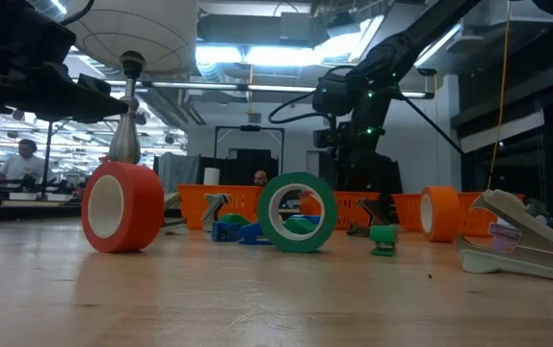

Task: Pick and place Stapler, Stapler remover, tape
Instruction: Put the blue adhesive tape into the middle orange bin, then put the orange adhesive tape into the middle orange bin

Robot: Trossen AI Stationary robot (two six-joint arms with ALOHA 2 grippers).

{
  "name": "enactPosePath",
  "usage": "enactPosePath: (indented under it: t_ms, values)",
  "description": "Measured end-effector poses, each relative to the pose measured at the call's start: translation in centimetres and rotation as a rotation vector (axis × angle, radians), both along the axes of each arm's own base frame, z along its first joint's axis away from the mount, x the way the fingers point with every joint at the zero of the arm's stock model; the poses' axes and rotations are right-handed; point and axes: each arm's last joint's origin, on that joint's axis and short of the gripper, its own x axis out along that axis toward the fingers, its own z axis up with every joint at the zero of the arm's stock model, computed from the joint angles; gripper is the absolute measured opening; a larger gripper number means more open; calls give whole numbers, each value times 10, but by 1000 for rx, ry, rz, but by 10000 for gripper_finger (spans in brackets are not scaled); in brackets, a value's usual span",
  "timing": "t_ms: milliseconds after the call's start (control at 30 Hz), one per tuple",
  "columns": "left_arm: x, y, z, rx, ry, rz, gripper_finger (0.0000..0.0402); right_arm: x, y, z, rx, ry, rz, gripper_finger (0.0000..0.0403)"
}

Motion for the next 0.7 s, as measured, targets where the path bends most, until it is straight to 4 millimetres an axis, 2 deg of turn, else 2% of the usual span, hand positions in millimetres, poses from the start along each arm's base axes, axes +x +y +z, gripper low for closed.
enactPosePath:
  t_ms: [467,700]
  values:
    - [0,0,0,0,0,0,77,7,-1,43,72,39,-110,213]
    - [0,0,0,0,0,0,78,10,18,52,133,89,-199,213]
